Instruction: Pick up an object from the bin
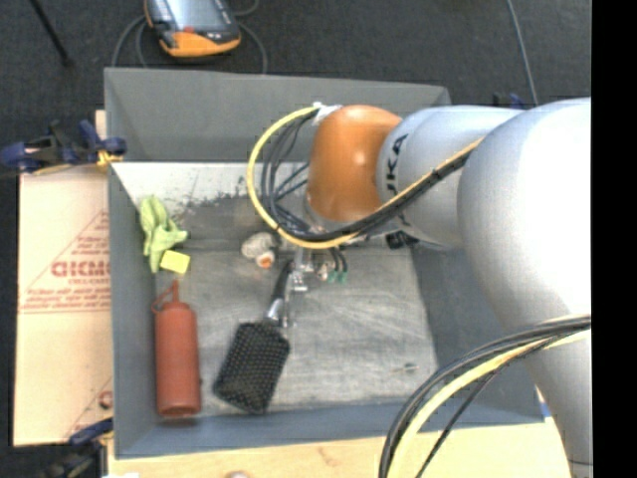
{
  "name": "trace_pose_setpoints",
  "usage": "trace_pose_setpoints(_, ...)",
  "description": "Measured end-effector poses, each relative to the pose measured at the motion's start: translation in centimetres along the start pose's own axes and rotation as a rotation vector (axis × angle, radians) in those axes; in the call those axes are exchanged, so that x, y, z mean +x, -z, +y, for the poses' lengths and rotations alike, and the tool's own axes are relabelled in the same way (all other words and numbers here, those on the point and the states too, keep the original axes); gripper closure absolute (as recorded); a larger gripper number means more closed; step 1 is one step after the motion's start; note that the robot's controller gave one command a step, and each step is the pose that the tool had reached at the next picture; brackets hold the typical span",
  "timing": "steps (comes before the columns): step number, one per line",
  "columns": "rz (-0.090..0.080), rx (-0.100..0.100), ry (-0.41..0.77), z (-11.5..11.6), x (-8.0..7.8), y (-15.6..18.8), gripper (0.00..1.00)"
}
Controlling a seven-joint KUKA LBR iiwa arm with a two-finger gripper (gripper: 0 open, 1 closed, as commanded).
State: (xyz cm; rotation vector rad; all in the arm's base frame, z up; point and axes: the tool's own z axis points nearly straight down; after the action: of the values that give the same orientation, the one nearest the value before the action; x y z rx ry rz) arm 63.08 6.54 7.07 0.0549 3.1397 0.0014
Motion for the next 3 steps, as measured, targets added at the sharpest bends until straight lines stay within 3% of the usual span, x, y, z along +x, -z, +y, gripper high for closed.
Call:
trace_pose_setpoints(1, -0.016, 0.003, 0.142, -0.4, -0.9, 0.3, 1.00)
trace_pose_setpoints(2, -0.016, 0.003, 0.141, -0.4, -0.9, 0.3, 1.00)
trace_pose_setpoints(3, -0.009, 0.000, 0.119, -0.5, 0.7, 9.9, 1.00)
